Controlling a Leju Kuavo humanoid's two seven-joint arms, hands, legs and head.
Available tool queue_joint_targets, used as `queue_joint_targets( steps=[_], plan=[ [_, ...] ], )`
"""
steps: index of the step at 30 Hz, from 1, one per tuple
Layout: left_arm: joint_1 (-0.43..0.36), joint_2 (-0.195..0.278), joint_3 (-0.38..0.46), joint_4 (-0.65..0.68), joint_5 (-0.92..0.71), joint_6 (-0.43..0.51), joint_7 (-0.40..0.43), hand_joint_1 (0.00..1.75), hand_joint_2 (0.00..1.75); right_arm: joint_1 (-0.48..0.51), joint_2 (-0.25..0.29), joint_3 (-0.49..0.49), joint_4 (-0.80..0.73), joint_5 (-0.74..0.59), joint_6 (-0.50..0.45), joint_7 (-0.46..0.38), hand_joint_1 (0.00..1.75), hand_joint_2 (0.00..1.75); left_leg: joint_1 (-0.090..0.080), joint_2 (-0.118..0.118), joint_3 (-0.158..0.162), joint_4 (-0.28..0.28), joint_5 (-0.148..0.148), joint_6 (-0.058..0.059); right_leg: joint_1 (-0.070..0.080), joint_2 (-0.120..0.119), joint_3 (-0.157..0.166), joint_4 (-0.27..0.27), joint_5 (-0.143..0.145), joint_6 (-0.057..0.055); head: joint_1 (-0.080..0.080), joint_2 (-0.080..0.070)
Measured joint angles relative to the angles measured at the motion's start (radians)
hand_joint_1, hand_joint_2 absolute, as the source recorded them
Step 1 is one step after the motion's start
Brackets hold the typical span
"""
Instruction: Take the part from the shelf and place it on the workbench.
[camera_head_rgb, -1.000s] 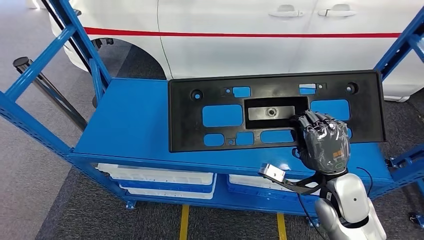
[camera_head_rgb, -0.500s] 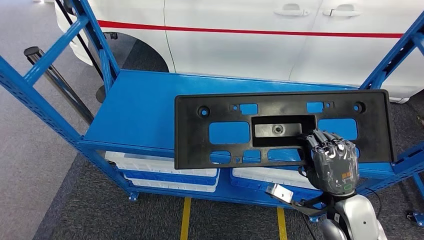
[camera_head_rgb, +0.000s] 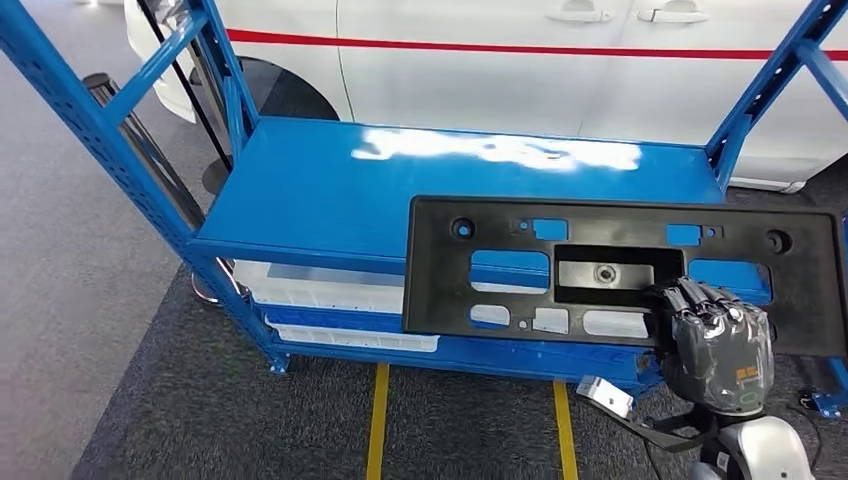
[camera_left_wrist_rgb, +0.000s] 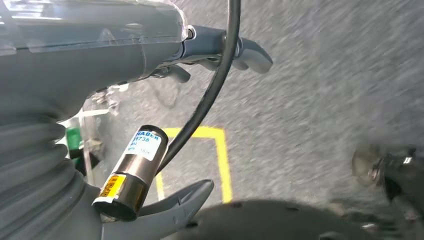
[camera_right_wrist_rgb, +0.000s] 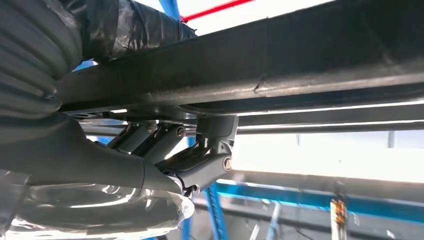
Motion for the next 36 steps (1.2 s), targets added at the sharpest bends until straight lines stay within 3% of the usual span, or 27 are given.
queue_joint_targets(
  steps=[2,3,4,5,7,9,11,13,14,15,17,18,19,21,22,24,25,26,28,29,30,31,33,34,36],
  plan=[
    [0.0,0.0,0.003,0.0,0.004,-0.005,0.004,0.0,1.75,0.004,-0.003,-0.022,0.0,-0.021,0.016,-0.005,1.75,1.75,0.011,0.0,-0.023,0.112,-0.105,-0.014,-0.002,-0.002,-0.032,0.001,0.025,-0.006,-0.002,0.0],
    [0.0,0.0,0.004,0.0,0.005,-0.006,0.005,0.0,1.75,0.005,-0.005,-0.034,0.0,-0.031,0.023,-0.009,1.75,1.75,0.017,0.0,-0.027,0.165,-0.131,-0.02,-0.003,-0.002,-0.048,0.003,0.038,-0.005,-0.003,0.0],
    [-0.001,0.0,0.006,0.0,0.007,-0.007,0.005,0.0,1.75,0.005,-0.006,-0.043,0.0,-0.039,0.031,-0.013,1.75,1.75,0.022,0.0,-0.021,0.197,-0.129,-0.026,-0.004,-0.002,-0.065,0.006,0.05,-0.002,-0.002,0.0],
    [-0.002,0.0,0.008,0.0,0.008,-0.008,0.006,0.0,1.75,0.005,-0.006,-0.051,0.0,-0.047,0.039,-0.017,1.75,1.75,0.026,0.0,-0.002,0.201,-0.106,-0.03,-0.006,-0.003,-0.083,0.01,0.06,0.002,-0.003,0.0],
    [-0.004,0.0,0.012,0.0,0.009,-0.009,0.006,0.0,1.75,0.005,-0.006,-0.061,0.0,-0.058,0.054,-0.024,1.75,1.75,0.033,0.0,0.08,0.118,-0.056,-0.036,-0.011,-0.004,-0.117,0.023,0.08,0.013,-0.003,0.0],
    [-0.007,0.0,0.015,0.0,0.01,-0.01,0.006,0.0,1.75,0.005,-0.006,-0.065,0.0,-0.067,0.069,-0.03,1.75,1.75,0.031,-0.001,0.178,-0.019,-0.065,-0.033,-0.014,-0.004,-0.14,0.036,0.096,0.027,-0.003,0.0],
    [-0.008,0.0,0.019,0.0,0.013,-0.011,0.005,0.0,1.75,0.004,-0.006,-0.066,0.0,-0.067,0.077,-0.033,1.75,1.75,0.024,-0.003,0.212,-0.086,-0.085,-0.02,-0.014,-0.005,-0.147,0.035,0.115,0.044,-0.002,0.0],
    [-0.008,-0.001,0.023,0.0,0.02,-0.01,0.005,0.0,1.75,0.005,-0.003,-0.062,-0.001,-0.038,0.076,-0.032,1.75,1.75,0.024,-0.002,0.196,-0.093,-0.067,-0.002,-0.017,-0.004,-0.151,0.03,0.125,0.058,-0.001,0.0],
    [-0.007,-0.001,0.027,0.0,0.025,-0.01,0.007,0.0,1.75,0.008,0.003,-0.056,-0.001,-0.008,0.071,-0.028,1.75,1.75,0.025,0.001,0.186,-0.096,-0.053,0.007,-0.019,-0.002,-0.158,0.043,0.102,0.062,0.0,0.0],
    [-0.007,-0.001,0.031,0.0,0.029,-0.01,0.009,0.0,1.75,0.011,0.013,-0.045,0.0,0.029,0.065,-0.021,1.75,1.75,0.026,0.004,0.173,-0.099,-0.038,0.015,-0.02,0.001,-0.169,0.074,0.06,0.064,0.001,0.0],
    [-0.007,-0.001,0.04,0.001,0.032,-0.011,0.021,0.0,1.75,0.012,0.044,-0.007,0.006,0.108,0.052,0.005,1.75,1.75,0.024,0.009,0.144,-0.099,-0.012,0.025,-0.02,0.004,-0.195,0.185,-0.05,0.065,0.002,0.0],
    [-0.006,-0.001,0.042,0.001,0.031,-0.014,0.029,0.0,1.75,0.01,0.06,0.017,0.014,0.137,0.046,0.02,1.75,1.75,0.021,0.011,0.127,-0.097,0.001,0.026,-0.019,0.005,-0.202,0.246,-0.081,0.066,0.002,0.0],
    [-0.007,-0.002,0.044,0.001,0.029,-0.017,0.038,0.0,1.75,0.005,0.074,0.043,0.027,0.158,0.041,0.035,1.75,1.75,0.019,0.012,0.108,-0.095,0.014,0.026,-0.019,0.005,-0.201,0.29,-0.085,0.066,0.002,0.0],
    [-0.007,-0.003,0.044,0.001,0.024,-0.025,0.049,0.0,1.75,-0.013,0.092,0.091,0.055,0.177,0.036,0.058,1.75,1.75,0.015,0.013,0.067,-0.085,0.037,0.024,-0.019,0.005,-0.154,0.291,-0.035,0.064,0.002,0.0],
    [-0.008,-0.004,0.044,0.001,0.022,-0.029,0.052,0.0,1.75,-0.024,0.099,0.11,0.067,0.18,0.035,0.066,1.75,1.75,0.015,0.013,0.049,-0.078,0.047,0.022,-0.018,0.006,-0.105,0.241,-0.012,0.059,0.001,0.0],
    [-0.008,-0.007,0.044,0.001,0.019,-0.035,0.05,0.0,1.75,-0.044,0.109,0.138,0.081,0.181,0.034,0.076,1.75,1.75,0.012,0.01,0.025,-0.064,0.064,0.013,-0.012,0.007,0.004,0.097,-0.026,0.048,0.001,0.0],
    [-0.008,-0.008,0.045,0.001,0.017,-0.038,0.048,0.0,1.75,-0.052,0.111,0.148,0.085,0.18,0.033,0.081,1.75,1.75,0.011,0.009,0.02,-0.061,0.072,0.008,-0.008,0.008,0.038,0.044,-0.044,0.042,0.001,0.0],
    [-0.007,-0.009,0.045,0.001,0.014,-0.041,0.046,0.0,1.75,-0.06,0.113,0.156,0.09,0.178,0.033,0.087,1.75,1.75,0.012,0.008,0.018,-0.062,0.082,0.001,-0.004,0.007,0.052,0.015,-0.056,0.035,0.001,0.0],
    [-0.004,-0.01,0.045,0.001,0.008,-0.046,0.047,0.0,1.75,-0.071,0.114,0.166,0.097,0.173,0.034,0.097,1.75,1.75,0.014,0.007,0.014,-0.065,0.093,-0.013,-0.004,0.005,0.041,0.006,-0.04,0.019,0.002,0.0],
    [-0.004,-0.01,0.044,0.001,0.005,-0.047,0.048,0.0,1.75,-0.075,0.114,0.171,0.101,0.171,0.035,0.1,1.75,1.75,0.015,0.006,0.008,-0.056,0.076,-0.019,-0.006,0.003,0.031,0.004,-0.027,0.009,0.001,0.0],
    [-0.003,-0.009,0.044,0.001,0.002,-0.047,0.049,0.0,1.75,-0.077,0.115,0.176,0.104,0.17,0.035,0.102,1.75,1.75,0.016,0.006,-0.002,-0.031,0.039,-0.025,-0.009,0.0,0.018,0.001,-0.013,0.001,0.0,0.0],
    [-0.003,-0.009,0.044,0.001,0.0,-0.047,0.05,0.0,1.75,-0.078,0.115,0.18,0.106,0.169,0.035,0.104,1.75,1.75,0.019,0.005,-0.015,0.015,-0.016,-0.03,-0.01,-0.001,0.002,0.001,0.001,-0.005,-0.002,0.0],
    [-0.003,-0.008,0.044,0.001,-0.003,-0.047,0.049,0.0,1.75,-0.077,0.115,0.185,0.109,0.169,0.036,0.109,1.75,1.75,0.021,0.005,-0.037,0.135,-0.109,-0.04,-0.009,-0.002,-0.034,0.003,0.029,-0.009,-0.005,0.0],
    [-0.003,-0.008,0.044,0.001,-0.004,-0.047,0.047,0.0,1.75,-0.073,0.115,0.186,0.11,0.169,0.036,0.112,1.75,1.75,0.023,0.005,-0.038,0.183,-0.121,-0.043,-0.009,-0.002,-0.052,0.006,0.043,-0.008,-0.005,0.0],
    [-0.003,-0.006,0.044,0.001,-0.008,-0.049,0.038,0.0,1.75,-0.061,0.114,0.187,0.109,0.169,0.035,0.12,1.75,1.75,0.025,0.005,0.002,0.196,-0.075,-0.046,-0.009,-0.004,-0.092,0.017,0.066,-0.002,-0.006,0.0]
  ],
)
